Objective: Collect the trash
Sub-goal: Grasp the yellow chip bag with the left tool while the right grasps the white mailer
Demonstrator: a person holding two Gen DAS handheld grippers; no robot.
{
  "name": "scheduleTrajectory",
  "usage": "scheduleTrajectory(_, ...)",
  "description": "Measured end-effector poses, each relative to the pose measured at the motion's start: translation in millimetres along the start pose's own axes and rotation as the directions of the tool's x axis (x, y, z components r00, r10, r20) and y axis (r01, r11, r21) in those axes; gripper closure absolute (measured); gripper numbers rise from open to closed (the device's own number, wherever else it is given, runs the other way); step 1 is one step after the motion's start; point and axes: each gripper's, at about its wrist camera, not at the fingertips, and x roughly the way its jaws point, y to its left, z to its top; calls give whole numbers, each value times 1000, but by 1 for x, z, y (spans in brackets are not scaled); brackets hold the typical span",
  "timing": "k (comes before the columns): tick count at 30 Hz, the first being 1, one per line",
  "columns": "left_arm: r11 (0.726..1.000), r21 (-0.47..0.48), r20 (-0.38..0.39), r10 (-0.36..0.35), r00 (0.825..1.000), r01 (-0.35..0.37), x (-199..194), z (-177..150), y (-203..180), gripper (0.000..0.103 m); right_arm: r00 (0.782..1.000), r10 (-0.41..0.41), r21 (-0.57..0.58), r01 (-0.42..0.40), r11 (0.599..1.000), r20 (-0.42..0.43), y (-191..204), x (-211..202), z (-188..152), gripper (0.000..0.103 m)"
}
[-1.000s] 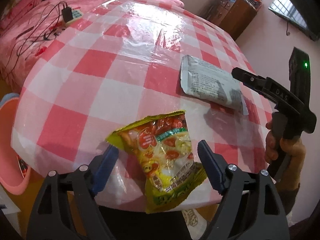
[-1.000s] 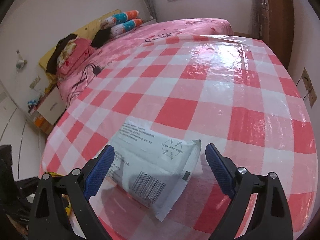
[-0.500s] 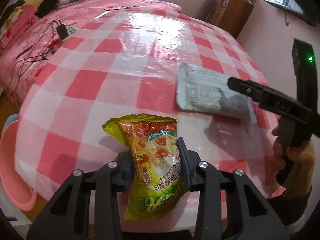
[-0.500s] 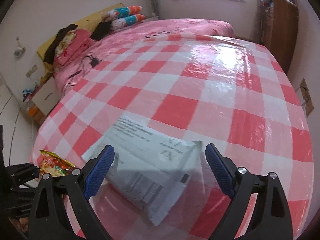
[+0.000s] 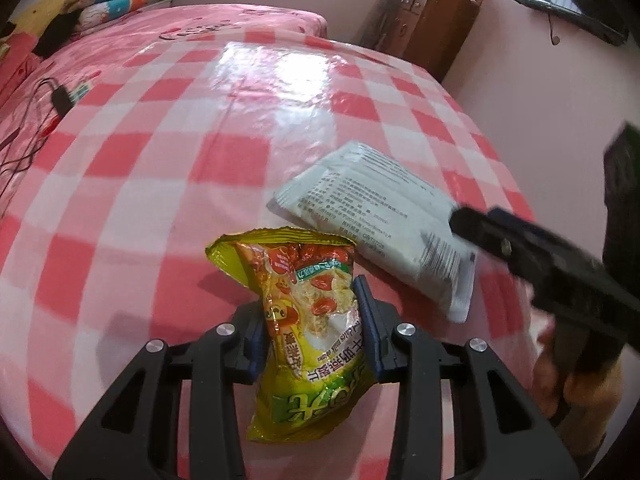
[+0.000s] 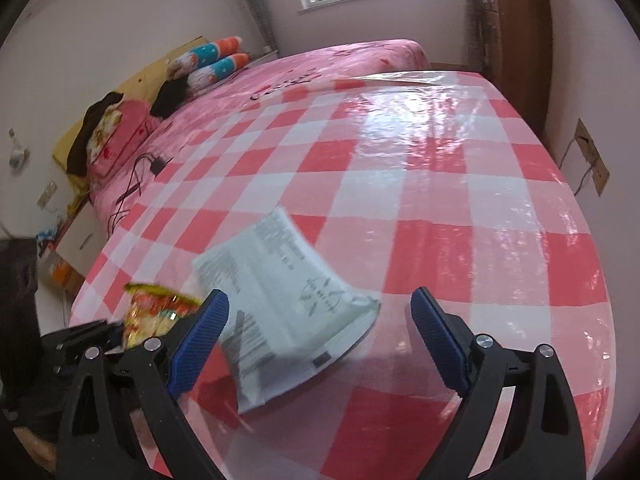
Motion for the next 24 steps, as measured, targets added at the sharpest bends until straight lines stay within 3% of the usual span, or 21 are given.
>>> scheduleTrajectory(5,999,-41,9,-30,1000,31,9,15,4,63,1000,-2,2,2,1000,11,-3,2,2,12)
scheduleTrajectory(14,997,-80,26,-2,1000,4,3,18,26,63,1000,18,-13,-18,1000,10,1,21,18,12)
scheduleTrajectory(24,996,-93,29,-3,1000,5,2,18,36,63,999,-25,-87,21,996,-46,18,45,21,9)
